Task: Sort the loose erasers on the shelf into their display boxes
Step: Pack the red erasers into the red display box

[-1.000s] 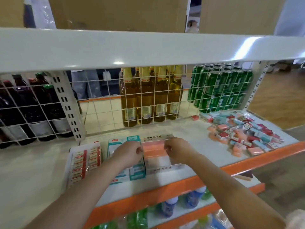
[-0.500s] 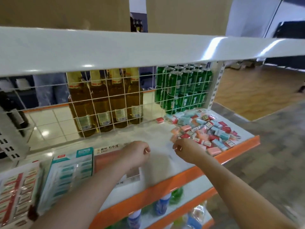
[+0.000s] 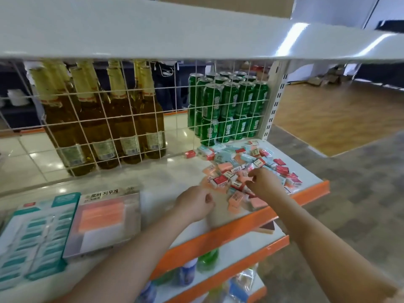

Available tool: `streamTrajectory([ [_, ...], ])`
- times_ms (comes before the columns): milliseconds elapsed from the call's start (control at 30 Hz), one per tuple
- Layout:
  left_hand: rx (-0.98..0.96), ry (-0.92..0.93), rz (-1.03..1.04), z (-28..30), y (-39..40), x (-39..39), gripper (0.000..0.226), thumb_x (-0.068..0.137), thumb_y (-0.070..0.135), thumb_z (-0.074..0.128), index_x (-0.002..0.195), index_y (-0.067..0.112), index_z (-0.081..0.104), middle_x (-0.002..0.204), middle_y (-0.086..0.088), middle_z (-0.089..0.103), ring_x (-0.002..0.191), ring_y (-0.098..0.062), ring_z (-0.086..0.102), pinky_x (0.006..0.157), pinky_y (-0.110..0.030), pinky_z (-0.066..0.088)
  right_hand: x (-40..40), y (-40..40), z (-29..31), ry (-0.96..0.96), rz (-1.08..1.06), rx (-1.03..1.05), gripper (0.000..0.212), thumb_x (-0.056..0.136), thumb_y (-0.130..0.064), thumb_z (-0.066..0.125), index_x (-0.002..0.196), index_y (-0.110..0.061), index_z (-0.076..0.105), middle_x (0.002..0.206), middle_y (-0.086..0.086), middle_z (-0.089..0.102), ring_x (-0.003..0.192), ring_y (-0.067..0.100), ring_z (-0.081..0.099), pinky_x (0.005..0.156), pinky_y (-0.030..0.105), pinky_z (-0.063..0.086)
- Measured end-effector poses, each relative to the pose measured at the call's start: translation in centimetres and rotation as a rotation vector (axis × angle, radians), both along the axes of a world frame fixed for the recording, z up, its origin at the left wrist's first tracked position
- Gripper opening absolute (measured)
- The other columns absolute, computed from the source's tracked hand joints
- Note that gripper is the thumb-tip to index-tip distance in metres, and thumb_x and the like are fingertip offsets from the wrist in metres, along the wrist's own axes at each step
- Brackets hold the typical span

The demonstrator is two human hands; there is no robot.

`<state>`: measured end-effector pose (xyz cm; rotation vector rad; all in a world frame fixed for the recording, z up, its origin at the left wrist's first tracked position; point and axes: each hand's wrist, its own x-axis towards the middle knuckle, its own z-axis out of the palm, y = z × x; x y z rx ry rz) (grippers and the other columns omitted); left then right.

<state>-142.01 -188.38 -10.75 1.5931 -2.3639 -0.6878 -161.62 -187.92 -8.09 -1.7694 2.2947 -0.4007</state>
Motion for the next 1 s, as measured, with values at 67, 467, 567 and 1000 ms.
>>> streamTrajectory([
  [67,0.010,0.024,0.030,-0.5,0.0,-1.4,0.023,0.087,0.031,0.056,0.100,0.015,0.067,0.107,-0.005,0.067,0.100,-0.024,0.060,0.085,-0.035,0.050,-0.7,-0.4,-0.2,-0.007,-0.004,-0.002,0.032,0.090,-0.018,0.056,0.121,-0.008,0.059,0.116,0.009,0.063,0.088,0.019,0.058,0.068,0.023,0.041],
  [467,0.112,0.095,0.269,-2.1,-0.2,-6.5,0.033,0.079,0.042,0.063,0.094,0.012,0.063,0.098,-0.009,0.068,0.092,-0.028,0.062,0.073,-0.033,0.046,-1.6,-1.9,-1.3,-0.077,0.087,-0.024,0.042,0.089,-0.025,0.058,0.128,-0.012,0.051,0.116,0.011,0.061,0.085,0.020,0.056,0.065,0.025,0.041],
  [567,0.160,0.148,0.275,-1.9,-0.4,-6.7,0.019,0.080,0.036,0.065,0.085,0.018,0.060,0.095,-0.006,0.066,0.090,-0.025,0.060,0.067,-0.028,0.039,-1.6,-2.3,-1.8,-0.065,0.072,-0.024,0.037,0.089,-0.024,0.057,0.124,-0.014,0.052,0.113,0.011,0.062,0.083,0.021,0.055,0.064,0.028,0.044],
  [1000,0.060,0.460,0.375,-1.6,-0.4,-5.0,0.028,0.084,0.014,0.063,0.065,0.025,0.045,0.085,-0.007,0.067,0.085,-0.026,0.064,0.076,-0.033,0.049,-2.4,-3.0,-2.2,-0.230,-0.006,-0.267,0.023,0.096,-0.013,0.042,0.097,-0.004,0.063,0.090,0.010,0.065,0.070,0.020,0.056,0.060,0.029,0.046],
])
